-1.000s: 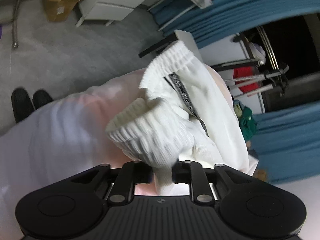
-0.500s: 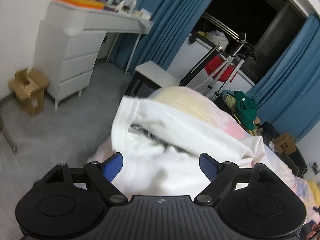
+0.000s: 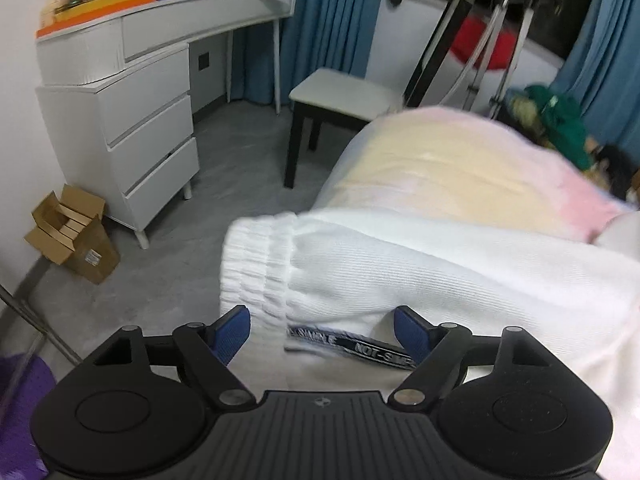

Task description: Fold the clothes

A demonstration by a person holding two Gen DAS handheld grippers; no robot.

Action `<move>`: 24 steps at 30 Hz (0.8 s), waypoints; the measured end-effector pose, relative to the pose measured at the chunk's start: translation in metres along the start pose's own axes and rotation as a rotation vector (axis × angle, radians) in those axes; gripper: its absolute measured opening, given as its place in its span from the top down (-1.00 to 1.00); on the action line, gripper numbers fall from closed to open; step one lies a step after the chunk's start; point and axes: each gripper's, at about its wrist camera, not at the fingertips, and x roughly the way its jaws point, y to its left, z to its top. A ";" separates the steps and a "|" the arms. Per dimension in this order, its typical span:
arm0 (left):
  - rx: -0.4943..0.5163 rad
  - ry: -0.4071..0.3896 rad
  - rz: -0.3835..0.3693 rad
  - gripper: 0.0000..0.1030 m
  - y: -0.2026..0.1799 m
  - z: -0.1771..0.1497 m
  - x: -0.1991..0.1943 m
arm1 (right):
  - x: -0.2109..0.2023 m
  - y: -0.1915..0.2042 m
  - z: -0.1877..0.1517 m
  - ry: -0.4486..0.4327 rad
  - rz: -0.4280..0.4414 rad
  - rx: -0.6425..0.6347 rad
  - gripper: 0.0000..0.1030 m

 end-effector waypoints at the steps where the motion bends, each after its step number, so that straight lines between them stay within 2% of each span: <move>1: 0.004 0.011 0.032 -0.57 -0.004 0.007 0.014 | 0.003 0.004 0.000 0.001 0.004 -0.010 -0.40; 3: 0.003 0.042 0.099 -0.59 -0.007 0.019 0.039 | 0.009 0.015 -0.002 0.002 0.033 -0.030 -0.40; 5: -0.009 0.068 0.128 -0.60 -0.009 0.027 0.060 | 0.013 0.026 -0.005 0.003 0.068 -0.052 -0.40; 8: -0.036 0.070 0.161 -0.60 -0.015 0.033 0.069 | 0.018 0.038 -0.011 0.017 0.119 -0.110 -0.40; 10: -0.029 0.046 0.186 -0.56 -0.020 0.034 0.061 | 0.019 0.044 -0.014 0.032 0.145 -0.140 -0.40; 17: 0.036 -0.105 0.187 -0.56 -0.044 0.022 -0.018 | -0.001 0.051 -0.019 0.034 0.216 -0.202 -0.40; 20: 0.081 -0.191 0.173 -0.58 -0.067 0.008 -0.061 | -0.012 0.048 -0.021 0.036 0.239 -0.201 -0.40; 24: 0.124 -0.266 0.070 -0.58 -0.122 -0.018 -0.106 | -0.021 0.043 -0.023 0.045 0.264 -0.203 -0.40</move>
